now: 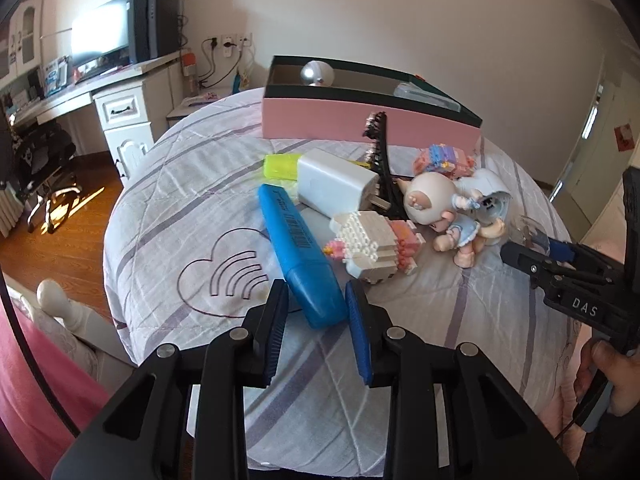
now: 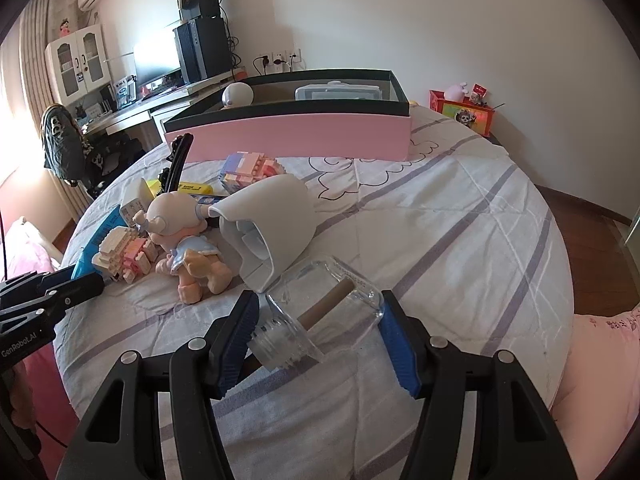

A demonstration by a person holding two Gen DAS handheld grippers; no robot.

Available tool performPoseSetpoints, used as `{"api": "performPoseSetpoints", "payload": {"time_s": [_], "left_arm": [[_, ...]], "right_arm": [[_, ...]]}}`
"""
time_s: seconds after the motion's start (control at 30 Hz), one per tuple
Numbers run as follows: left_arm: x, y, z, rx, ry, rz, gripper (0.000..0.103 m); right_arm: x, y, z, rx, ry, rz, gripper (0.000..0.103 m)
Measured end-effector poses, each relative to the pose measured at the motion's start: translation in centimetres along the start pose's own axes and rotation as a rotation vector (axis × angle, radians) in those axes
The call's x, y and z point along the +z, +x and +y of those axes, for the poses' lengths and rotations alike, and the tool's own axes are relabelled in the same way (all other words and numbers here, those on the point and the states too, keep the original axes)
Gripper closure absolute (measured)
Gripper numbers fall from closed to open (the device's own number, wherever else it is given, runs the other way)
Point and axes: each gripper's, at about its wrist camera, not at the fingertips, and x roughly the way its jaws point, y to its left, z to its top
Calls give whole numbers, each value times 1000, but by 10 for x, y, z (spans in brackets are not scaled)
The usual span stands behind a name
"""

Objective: Organize rigid objects
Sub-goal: 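Grasp the blue highlighter with the left gripper while the right grasps the glass jar, then lower the blue highlighter and glass jar into the pink box and release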

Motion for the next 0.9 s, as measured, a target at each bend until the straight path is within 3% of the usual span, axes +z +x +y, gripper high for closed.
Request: {"api": "performPoseSetpoints", "payload": {"time_s": [0.07, 0.13, 0.23, 0.3, 0.37, 0.67, 0.9], "left_arm": [[2, 1, 8, 13, -48, 8, 51], [5, 3, 11, 49, -73, -2, 41], [10, 14, 8, 108, -46, 9, 41], [13, 21, 3, 140, -8, 2, 48], [14, 24, -3, 129, 32, -7, 76], [22, 3, -5, 120, 56, -71, 76], [47, -17, -15, 73, 87, -130, 76]], "right_arm": [[0, 0, -2, 3, 5, 3, 41], [0, 1, -3, 5, 8, 3, 41], [0, 1, -2, 2, 7, 1, 41], [0, 2, -2, 0, 9, -5, 41], [1, 3, -2, -1, 7, -6, 41], [5, -6, -3, 20, 14, -38, 41], [27, -22, -2, 3, -2, -95, 41]]}}
